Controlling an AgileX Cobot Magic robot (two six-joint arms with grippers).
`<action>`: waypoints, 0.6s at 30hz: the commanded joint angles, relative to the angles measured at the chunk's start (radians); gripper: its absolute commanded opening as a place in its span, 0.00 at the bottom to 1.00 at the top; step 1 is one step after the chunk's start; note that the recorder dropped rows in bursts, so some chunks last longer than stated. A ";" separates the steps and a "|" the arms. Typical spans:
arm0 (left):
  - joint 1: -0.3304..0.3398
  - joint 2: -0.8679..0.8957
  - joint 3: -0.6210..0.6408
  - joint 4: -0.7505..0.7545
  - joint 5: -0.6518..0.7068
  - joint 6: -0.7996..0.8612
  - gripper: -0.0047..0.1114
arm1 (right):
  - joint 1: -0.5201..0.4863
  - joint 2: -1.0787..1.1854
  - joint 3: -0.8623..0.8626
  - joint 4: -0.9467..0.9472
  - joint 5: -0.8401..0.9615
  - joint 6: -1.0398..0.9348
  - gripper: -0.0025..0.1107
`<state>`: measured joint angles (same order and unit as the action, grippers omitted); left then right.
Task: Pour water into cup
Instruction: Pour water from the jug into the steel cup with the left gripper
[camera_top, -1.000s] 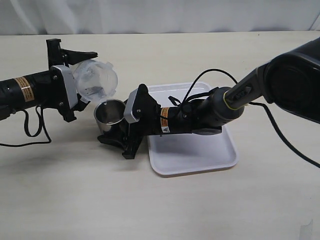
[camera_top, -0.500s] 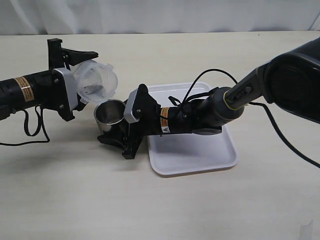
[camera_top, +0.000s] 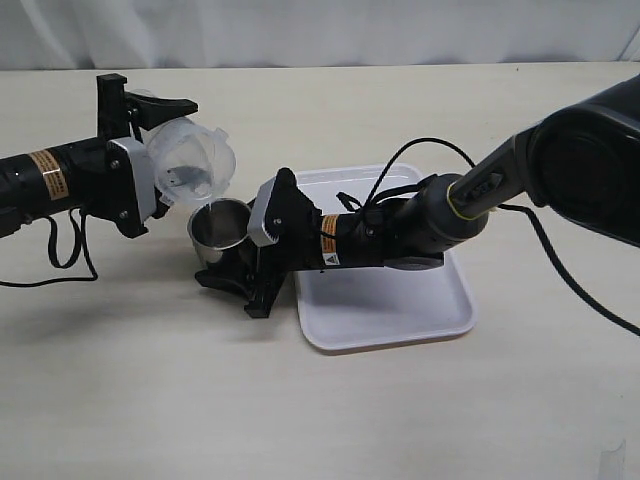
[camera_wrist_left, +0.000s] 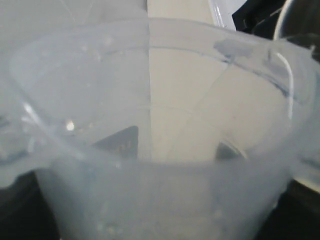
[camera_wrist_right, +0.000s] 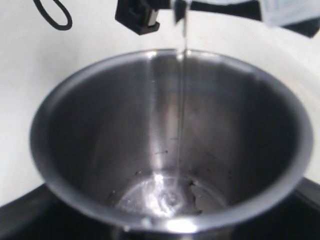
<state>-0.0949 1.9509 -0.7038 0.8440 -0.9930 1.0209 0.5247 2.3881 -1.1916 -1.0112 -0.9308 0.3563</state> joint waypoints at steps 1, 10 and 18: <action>-0.003 -0.006 -0.008 -0.024 -0.042 0.057 0.04 | 0.001 -0.003 -0.001 -0.015 0.017 -0.001 0.06; -0.003 -0.006 -0.008 -0.052 -0.065 0.112 0.04 | 0.001 -0.003 -0.001 -0.015 0.017 -0.001 0.06; -0.003 -0.006 -0.008 -0.056 -0.082 0.134 0.04 | 0.001 -0.003 -0.001 -0.015 0.017 -0.001 0.06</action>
<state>-0.0949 1.9509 -0.7038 0.8082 -1.0216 1.1487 0.5247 2.3881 -1.1916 -1.0112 -0.9308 0.3563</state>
